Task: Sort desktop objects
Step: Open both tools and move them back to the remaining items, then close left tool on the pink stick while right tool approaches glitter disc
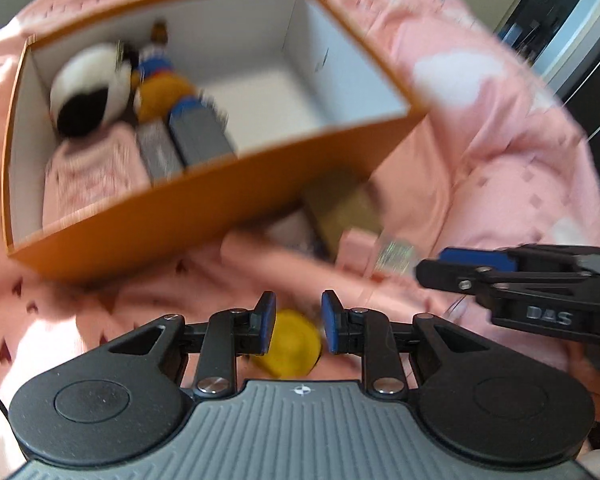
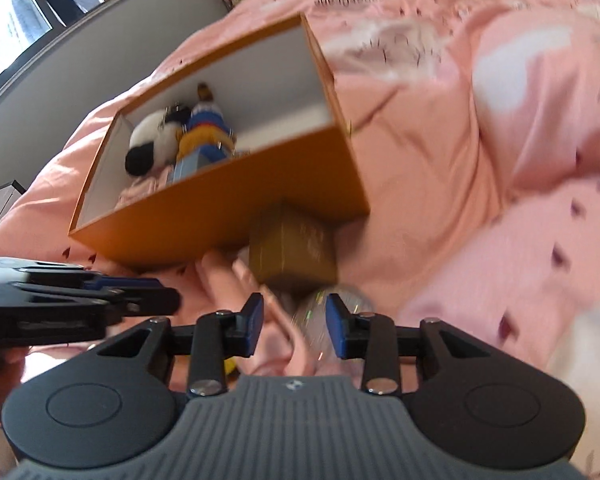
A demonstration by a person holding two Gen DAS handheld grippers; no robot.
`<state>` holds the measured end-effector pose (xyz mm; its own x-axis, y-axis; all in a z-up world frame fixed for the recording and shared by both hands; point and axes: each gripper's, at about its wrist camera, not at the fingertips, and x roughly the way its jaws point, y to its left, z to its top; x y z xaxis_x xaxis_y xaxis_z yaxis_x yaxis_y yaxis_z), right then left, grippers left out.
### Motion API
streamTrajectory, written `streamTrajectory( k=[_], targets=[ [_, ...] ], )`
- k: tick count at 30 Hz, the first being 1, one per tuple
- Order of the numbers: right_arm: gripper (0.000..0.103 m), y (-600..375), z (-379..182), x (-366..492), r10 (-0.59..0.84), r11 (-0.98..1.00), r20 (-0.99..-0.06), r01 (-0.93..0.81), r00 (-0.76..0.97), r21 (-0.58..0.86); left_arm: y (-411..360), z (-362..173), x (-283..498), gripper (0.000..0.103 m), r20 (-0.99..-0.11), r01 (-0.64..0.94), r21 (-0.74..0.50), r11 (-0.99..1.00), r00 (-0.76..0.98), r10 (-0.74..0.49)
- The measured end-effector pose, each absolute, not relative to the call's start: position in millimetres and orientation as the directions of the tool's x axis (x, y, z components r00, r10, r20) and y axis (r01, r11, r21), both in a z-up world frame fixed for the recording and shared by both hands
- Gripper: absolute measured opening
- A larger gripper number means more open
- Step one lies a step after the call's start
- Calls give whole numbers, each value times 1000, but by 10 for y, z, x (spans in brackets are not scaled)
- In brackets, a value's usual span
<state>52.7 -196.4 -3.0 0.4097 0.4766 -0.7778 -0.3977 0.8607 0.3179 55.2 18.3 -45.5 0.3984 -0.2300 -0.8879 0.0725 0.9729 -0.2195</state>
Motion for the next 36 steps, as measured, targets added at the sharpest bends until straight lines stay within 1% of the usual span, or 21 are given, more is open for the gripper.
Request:
streamTrajectory(
  k=[3,6,12,18,20,25,29,33,35,36],
  targets=[
    [38,-1949,-95,437,451,872,-798,-388,401,298,160,-548,536,27,-918,63,-200,978,338,-210],
    [38,-1980,-138,446,451,875,-804,-371,387,312,153,-573,495,28,-929,64,-183,981,315,-194],
    [40,-1961,-201,484,509,838,-803,-391,310,380,236,-510,454,27,-926,4,-177,984,339,-168],
    [37,-1832,-236,464,572,780,-790,-442,219,442,338,-444,447,28,-916,-70,-191,979,372,-152],
    [35,-1782,-264,457,603,751,-779,-455,174,479,363,-430,445,28,-917,-89,-183,979,375,-137],
    [35,-1647,-332,423,604,724,-789,-492,112,484,414,-419,448,28,-914,-123,-177,977,388,-116],
    [35,-1597,-396,423,626,688,-778,-506,51,520,409,-421,448,34,-913,-130,-176,976,393,-112],
    [36,-1588,-395,398,626,679,-779,-520,41,518,381,-398,430,40,-908,-125,-158,979,409,-95],
    [36,-1604,-370,386,622,682,-781,-524,50,510,385,-381,427,52,-902,-126,-171,977,418,-104],
    [36,-1614,-342,375,618,686,-783,-530,64,499,390,-371,423,52,-899,-126,-178,976,424,-109]
  ],
)
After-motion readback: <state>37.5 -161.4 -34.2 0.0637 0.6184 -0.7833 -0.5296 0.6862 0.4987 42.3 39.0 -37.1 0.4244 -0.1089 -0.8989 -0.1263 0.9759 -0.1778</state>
